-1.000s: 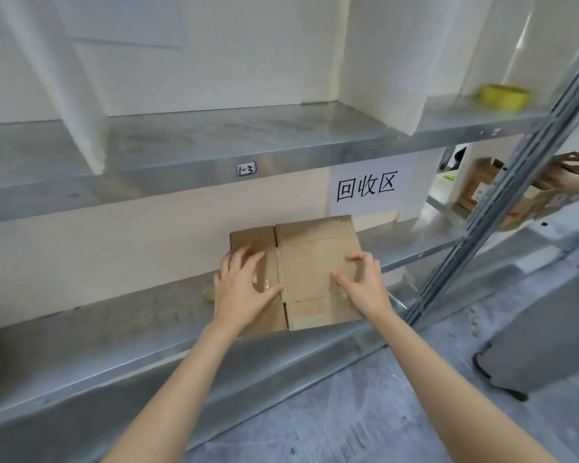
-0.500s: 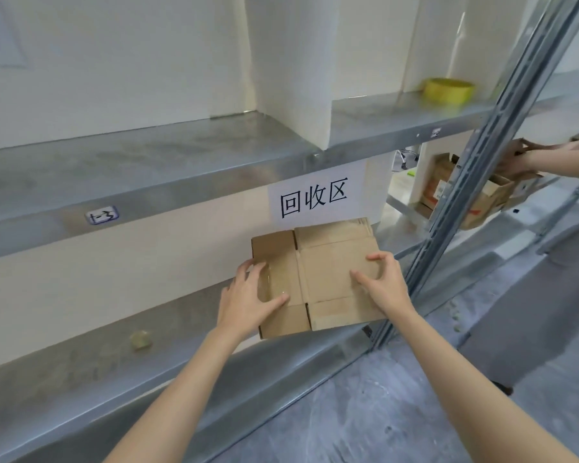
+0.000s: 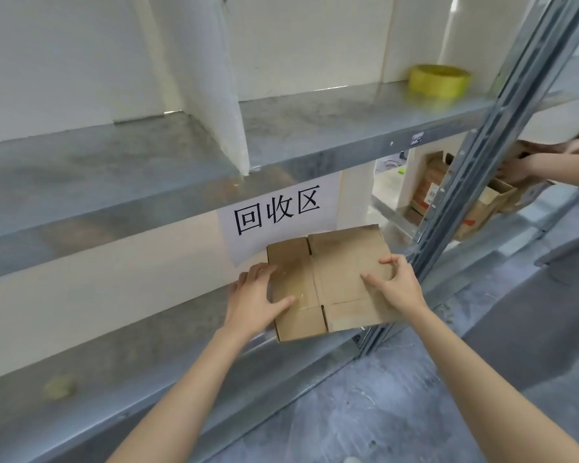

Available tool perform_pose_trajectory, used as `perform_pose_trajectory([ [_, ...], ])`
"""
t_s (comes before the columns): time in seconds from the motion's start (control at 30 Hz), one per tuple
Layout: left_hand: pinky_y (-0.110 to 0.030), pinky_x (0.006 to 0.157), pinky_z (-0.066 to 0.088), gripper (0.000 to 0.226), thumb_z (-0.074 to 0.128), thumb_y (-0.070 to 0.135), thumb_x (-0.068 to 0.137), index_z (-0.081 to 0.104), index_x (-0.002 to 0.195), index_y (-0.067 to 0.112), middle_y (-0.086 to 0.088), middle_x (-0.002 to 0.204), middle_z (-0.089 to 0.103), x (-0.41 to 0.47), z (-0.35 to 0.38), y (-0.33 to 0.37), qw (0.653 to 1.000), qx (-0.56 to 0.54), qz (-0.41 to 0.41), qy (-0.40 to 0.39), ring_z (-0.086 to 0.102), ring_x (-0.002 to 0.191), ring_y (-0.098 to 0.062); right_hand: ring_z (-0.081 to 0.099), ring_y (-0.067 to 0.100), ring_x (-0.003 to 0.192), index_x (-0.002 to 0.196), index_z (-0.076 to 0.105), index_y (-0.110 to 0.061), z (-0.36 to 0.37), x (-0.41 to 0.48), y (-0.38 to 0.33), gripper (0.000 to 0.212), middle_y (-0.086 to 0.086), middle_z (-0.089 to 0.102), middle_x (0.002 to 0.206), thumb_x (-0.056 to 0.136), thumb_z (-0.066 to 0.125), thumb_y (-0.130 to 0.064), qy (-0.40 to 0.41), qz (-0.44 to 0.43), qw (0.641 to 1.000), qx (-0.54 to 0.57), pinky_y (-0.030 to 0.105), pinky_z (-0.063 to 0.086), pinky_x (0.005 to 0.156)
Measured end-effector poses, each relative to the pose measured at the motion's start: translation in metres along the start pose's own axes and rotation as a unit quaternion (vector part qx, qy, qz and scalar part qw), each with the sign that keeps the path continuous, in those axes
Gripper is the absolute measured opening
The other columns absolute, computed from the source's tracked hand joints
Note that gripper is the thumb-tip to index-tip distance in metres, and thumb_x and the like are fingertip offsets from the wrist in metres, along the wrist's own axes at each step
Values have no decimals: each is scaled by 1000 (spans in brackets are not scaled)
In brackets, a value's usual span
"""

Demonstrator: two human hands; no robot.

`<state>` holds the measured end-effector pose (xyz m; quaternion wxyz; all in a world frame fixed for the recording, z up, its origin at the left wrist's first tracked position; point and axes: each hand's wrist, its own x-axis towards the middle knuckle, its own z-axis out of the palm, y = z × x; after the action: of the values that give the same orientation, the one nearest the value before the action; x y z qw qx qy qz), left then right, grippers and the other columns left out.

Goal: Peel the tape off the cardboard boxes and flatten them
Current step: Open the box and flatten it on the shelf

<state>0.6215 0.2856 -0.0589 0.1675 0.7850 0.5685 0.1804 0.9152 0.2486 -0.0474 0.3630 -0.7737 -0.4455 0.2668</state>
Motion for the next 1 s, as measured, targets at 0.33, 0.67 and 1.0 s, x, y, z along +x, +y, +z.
perform_pose_trajectory([
  [0.33,-40,108,30,72,53,67,84,44,144,29,3,151,43,36,48,34,989,80,-116,53,35,140,-24,47,17,104,114,47,-28,-6,115,44,53,2,49,128,76,78,-48,-102,-34,991,-73,35,39,83],
  [0.67,-44,102,35,79,42,69,76,48,142,25,0,149,47,48,90,51,975,118,-181,41,41,136,-27,50,19,91,113,47,-29,-1,176,82,57,3,46,126,72,81,-48,-126,-41,986,-100,34,41,71],
  [1.0,-45,104,33,81,37,69,75,49,141,24,0,150,46,57,101,69,972,122,-194,56,39,138,-27,42,26,124,113,56,-27,0,191,100,49,0,45,128,75,75,-52,-86,-120,968,-203,47,31,105],
])
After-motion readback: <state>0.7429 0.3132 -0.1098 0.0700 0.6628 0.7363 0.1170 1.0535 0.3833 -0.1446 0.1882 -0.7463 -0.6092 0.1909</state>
